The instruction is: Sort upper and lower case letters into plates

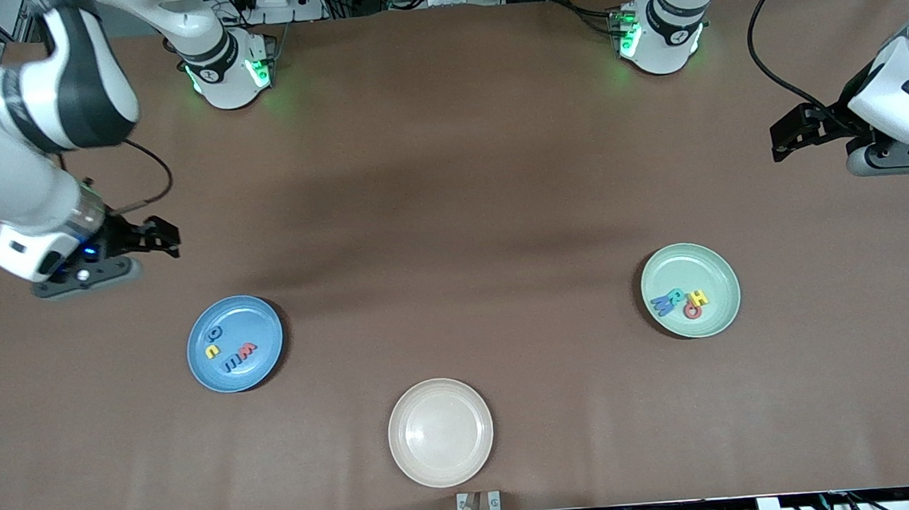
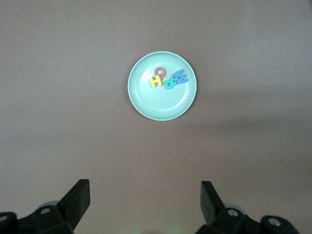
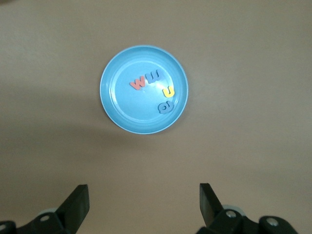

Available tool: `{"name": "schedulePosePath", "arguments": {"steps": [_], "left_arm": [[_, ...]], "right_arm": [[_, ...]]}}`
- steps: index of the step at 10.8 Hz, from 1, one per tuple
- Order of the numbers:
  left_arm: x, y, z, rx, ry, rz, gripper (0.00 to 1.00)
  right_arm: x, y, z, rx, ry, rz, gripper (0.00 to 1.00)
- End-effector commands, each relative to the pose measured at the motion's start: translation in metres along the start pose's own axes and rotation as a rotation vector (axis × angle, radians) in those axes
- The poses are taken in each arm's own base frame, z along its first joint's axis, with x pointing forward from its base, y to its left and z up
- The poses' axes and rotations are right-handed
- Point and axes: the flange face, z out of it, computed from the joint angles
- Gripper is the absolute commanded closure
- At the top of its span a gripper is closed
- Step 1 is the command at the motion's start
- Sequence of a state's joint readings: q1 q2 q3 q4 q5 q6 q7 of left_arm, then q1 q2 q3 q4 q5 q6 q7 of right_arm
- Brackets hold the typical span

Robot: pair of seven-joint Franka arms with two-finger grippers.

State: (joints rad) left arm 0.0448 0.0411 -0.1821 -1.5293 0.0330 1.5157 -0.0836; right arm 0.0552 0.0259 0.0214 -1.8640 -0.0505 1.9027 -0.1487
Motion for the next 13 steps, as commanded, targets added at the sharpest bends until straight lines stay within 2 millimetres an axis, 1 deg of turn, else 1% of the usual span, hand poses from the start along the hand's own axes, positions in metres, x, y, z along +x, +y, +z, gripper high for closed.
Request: {"name": "schedulePosePath", "arguments": {"steps": [1,2,4,6,8,11,13], "left_arm": [[-0.008,-0.003,-0.004,-0.018,-0.002,0.019,0.0],[-0.008,-0.002,-0.004,-0.02,-0.002,0.021,0.0],[-0.009,-0.002,-0.006,-0.019,0.001,0.019,0.0],[-0.009,-0.001,-0.007,-0.016,0.004,0.022,0.0],[-0.009,-0.001,-0.008,-0.017,0.005,0.022,0.0],[-0.011,0.001,-0.009,-0.019,0.005,0.022,0.0],[-0.012,0.003,-0.013,-0.018,0.013,0.024,0.0]], "right_arm": [[0.004,0.01,-0.058,-0.001,0.005,0.018,0.0],[0.001,0.012,-0.076,0.001,-0.001,0.024,0.0],[-0.003,0.013,-0.122,0.0,0.015,0.037,0.0],[-0.003,0.006,-0.143,-0.003,0.047,0.069,0.0],[-0.007,0.005,-0.169,0.001,0.059,0.155,0.0],[-0.009,0.002,-0.171,0.018,0.054,0.197,0.0],[-0.011,0.006,-0.17,0.06,0.041,0.217,0.0]]}}
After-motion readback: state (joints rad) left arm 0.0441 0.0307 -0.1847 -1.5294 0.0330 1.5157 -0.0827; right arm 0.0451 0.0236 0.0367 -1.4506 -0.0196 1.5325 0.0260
